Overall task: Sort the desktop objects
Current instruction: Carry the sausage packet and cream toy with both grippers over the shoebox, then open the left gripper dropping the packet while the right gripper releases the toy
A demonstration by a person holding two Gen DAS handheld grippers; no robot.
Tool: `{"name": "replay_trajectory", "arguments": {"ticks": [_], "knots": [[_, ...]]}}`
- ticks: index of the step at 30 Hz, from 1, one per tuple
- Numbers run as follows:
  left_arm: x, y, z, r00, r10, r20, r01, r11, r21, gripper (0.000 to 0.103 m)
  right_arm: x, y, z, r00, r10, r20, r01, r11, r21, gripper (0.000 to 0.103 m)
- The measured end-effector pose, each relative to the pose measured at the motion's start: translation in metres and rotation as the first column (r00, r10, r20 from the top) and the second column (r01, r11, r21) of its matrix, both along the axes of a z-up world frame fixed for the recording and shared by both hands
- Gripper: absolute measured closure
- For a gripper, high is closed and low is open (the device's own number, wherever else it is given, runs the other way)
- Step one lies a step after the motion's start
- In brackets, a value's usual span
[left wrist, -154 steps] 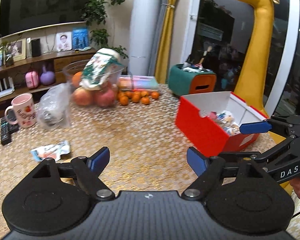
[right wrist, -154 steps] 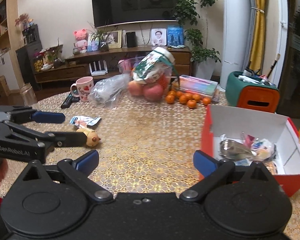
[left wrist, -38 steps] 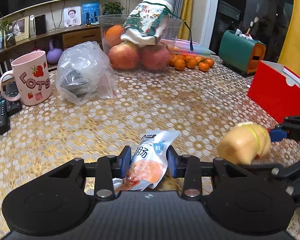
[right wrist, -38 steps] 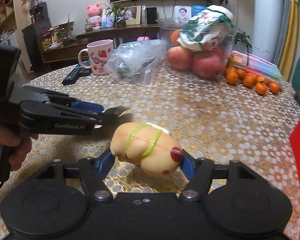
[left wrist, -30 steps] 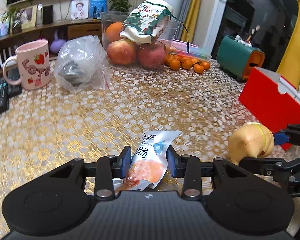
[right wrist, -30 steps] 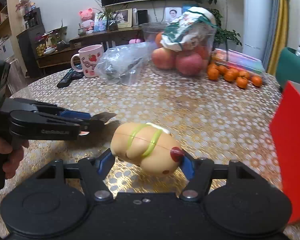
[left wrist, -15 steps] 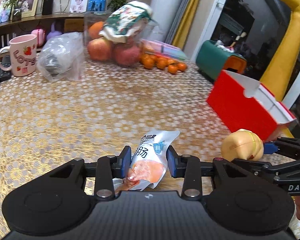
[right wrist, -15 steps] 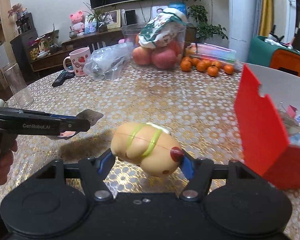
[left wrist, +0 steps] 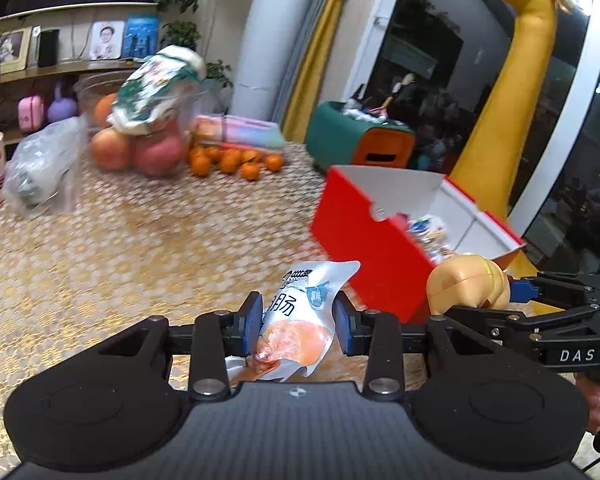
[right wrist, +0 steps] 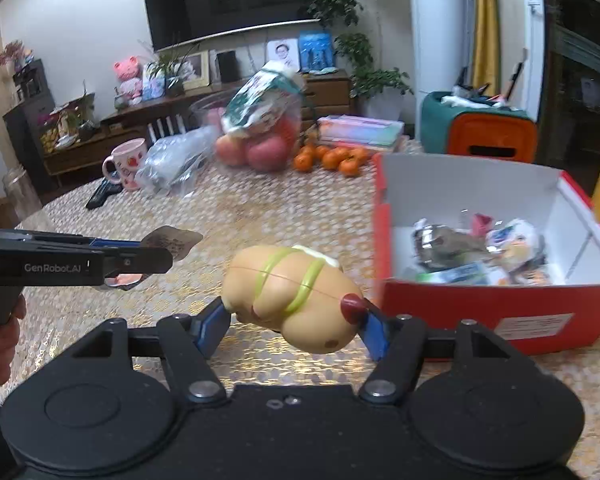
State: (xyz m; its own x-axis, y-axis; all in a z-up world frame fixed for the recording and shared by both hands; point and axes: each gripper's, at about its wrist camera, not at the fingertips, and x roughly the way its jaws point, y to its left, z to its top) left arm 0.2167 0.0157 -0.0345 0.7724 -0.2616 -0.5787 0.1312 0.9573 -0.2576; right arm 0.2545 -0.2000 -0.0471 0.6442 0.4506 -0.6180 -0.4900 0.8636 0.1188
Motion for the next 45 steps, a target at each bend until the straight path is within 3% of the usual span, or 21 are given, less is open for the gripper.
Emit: {"name": "replay_trajectory", "arguments": {"ticks": [9, 23, 33, 45], "knots": [[0.012, -0.051, 0.021, 0.998, -0.057, 0.025, 0.056, 0.998, 0.004, 0.067, 0.007, -0.046, 0.022, 0.998, -0.042, 0.054, 0.041, 0.999, 0.007, 0.036], [0.049, -0.130, 0.037, 0.985, -0.166, 0.044, 0.165, 0.986, 0.021, 0.067, 0.026, -0.115, 0.029, 0.986, -0.154, 0.061, 0.152, 0.988, 0.031, 0.036], [0.087, -0.174, 0.036, 0.975, -0.215, 0.047, 0.211, 0.974, 0.077, 0.067, 0.064, -0.152, 0.026, 0.972, -0.228, 0.046, 0.227, 0.973, 0.032, 0.036], [0.142, -0.199, 0.017, 0.978, -0.208, -0.001, 0.206, 0.966, 0.157, 0.067, 0.113, -0.156, 0.003, 0.967, -0.252, 0.017, 0.253, 0.967, -0.031, 0.036]]}}
